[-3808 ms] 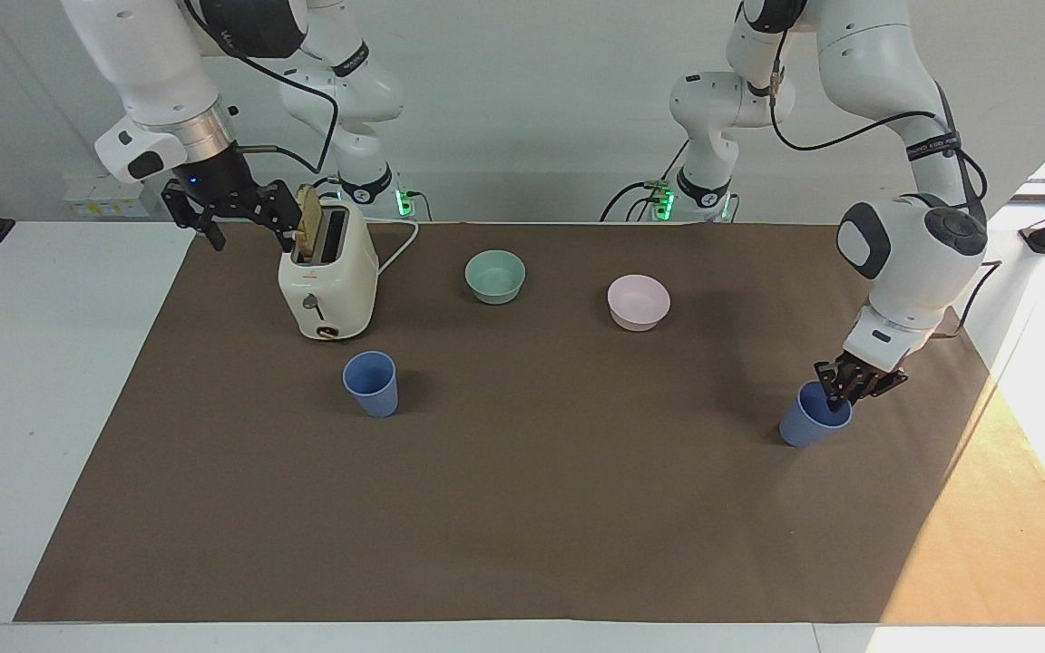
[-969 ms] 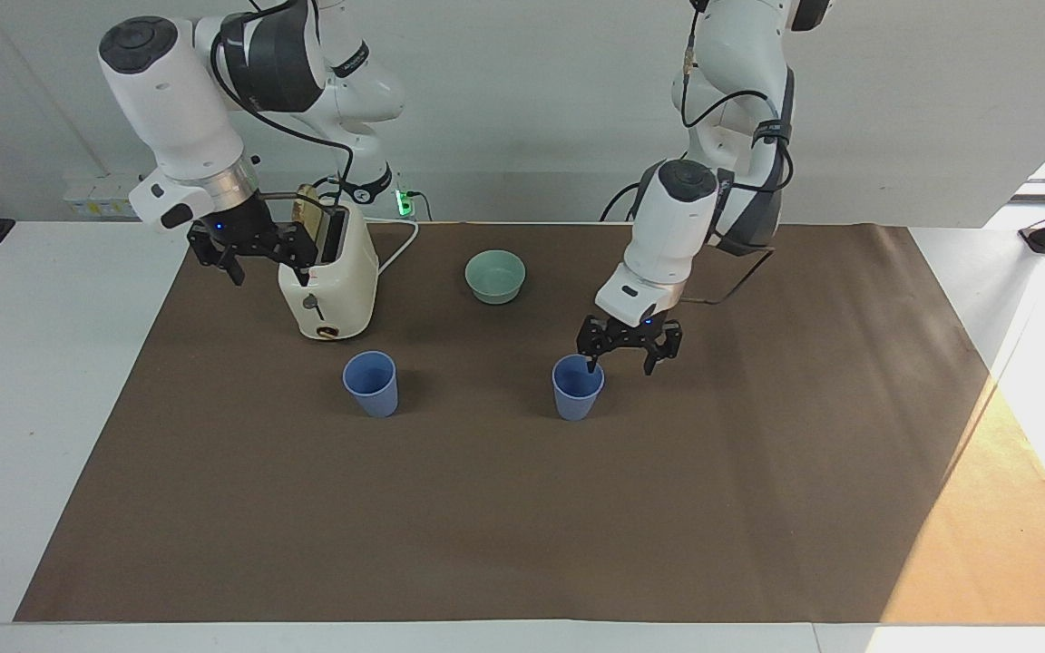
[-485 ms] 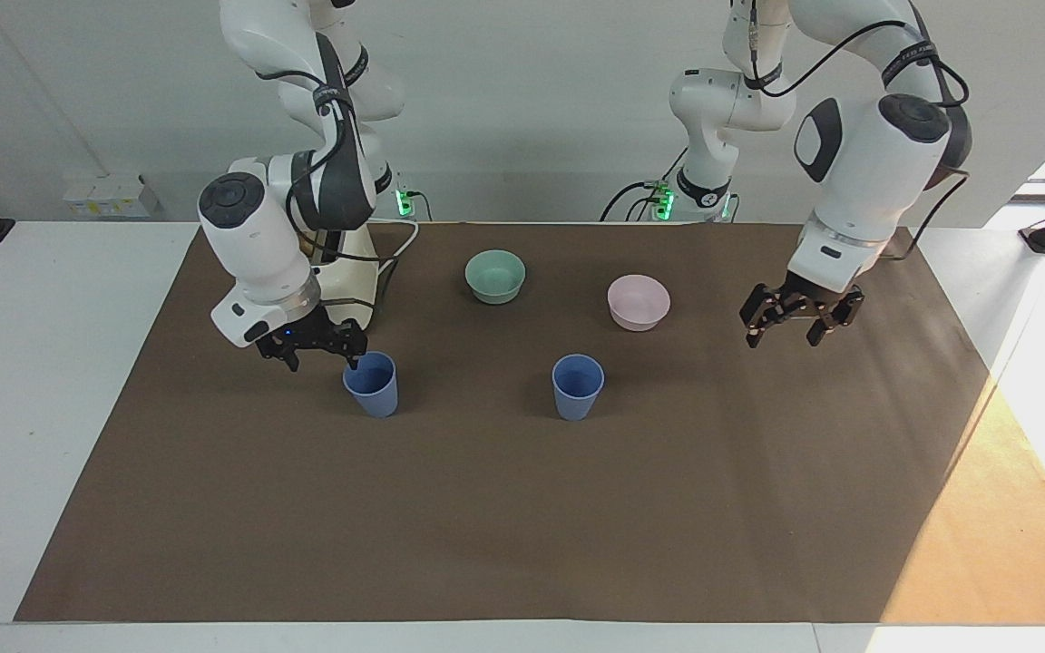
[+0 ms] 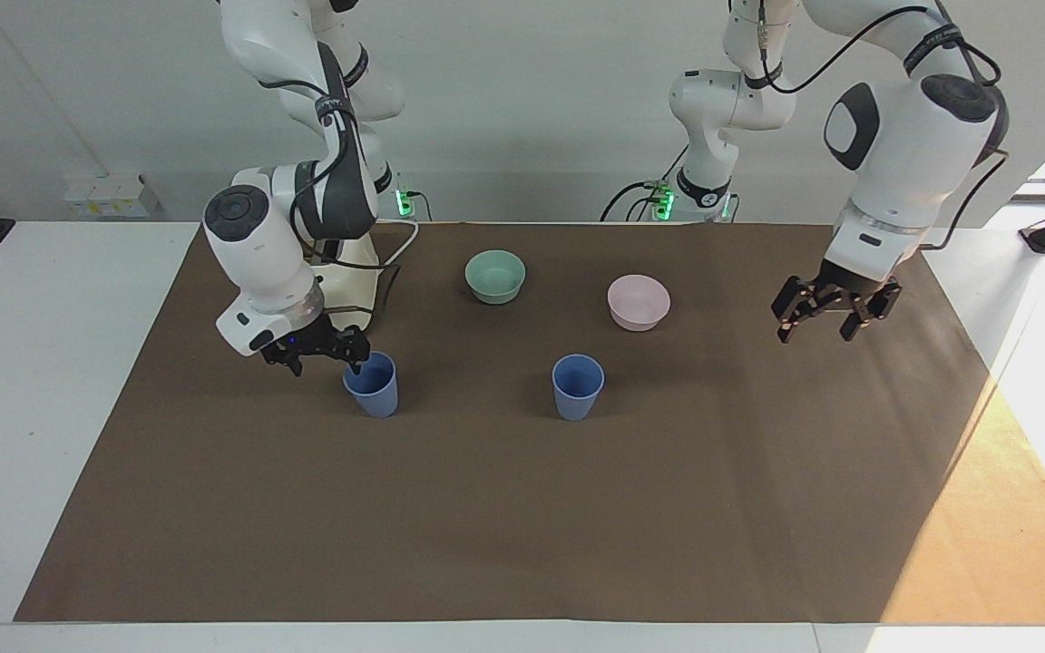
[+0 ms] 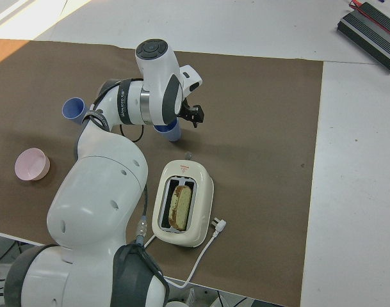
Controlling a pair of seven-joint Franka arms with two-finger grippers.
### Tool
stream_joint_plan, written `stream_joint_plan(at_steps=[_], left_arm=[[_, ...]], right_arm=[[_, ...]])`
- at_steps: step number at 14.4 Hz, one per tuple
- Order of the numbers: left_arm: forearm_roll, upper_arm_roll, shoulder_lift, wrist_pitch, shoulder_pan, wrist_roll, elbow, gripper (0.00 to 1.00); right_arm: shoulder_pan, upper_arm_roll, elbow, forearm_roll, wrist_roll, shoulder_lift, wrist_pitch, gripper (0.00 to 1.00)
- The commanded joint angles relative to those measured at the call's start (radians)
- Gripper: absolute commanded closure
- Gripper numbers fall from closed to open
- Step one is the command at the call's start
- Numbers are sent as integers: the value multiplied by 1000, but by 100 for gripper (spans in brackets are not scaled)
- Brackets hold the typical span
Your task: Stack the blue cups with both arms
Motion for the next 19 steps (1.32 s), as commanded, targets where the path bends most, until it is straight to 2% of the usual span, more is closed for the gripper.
stream_joint_plan(at_steps=[1, 2, 7, 9, 10, 12, 14, 17, 19], left_arm=[[14, -14, -5, -74, 14, 11, 20, 0], [14, -20, -29, -84, 14, 9, 9, 0], [12, -20, -43, -114, 16, 11, -14, 0], [12, -20, -43, -113, 16, 11, -14, 0], [12, -17, -43, -111, 16, 11, -14, 0], [12, -16, -43, -101, 16, 11, -14, 0], [12, -16, -43, -102, 16, 8, -14, 0], [12, -14, -43, -100, 17, 6, -14, 0], [12, -14, -43, -99, 17, 6, -13, 0]], right_arm=[[9, 2, -14, 9, 22, 2, 34, 89], [9, 2, -14, 9, 18, 2, 37, 100], [9, 3, -5, 7, 22, 24, 39, 100], [9, 5, 10, 8, 27, 21, 11, 100], [12, 18, 27, 9, 40, 7, -41, 100], [13, 31, 111, 9, 89, -31, -188, 100], [15, 58, 203, 9, 140, -47, -283, 100], [21, 117, 318, 7, 257, -36, -340, 100], [71, 161, 419, -2, 359, 16, -359, 100]])
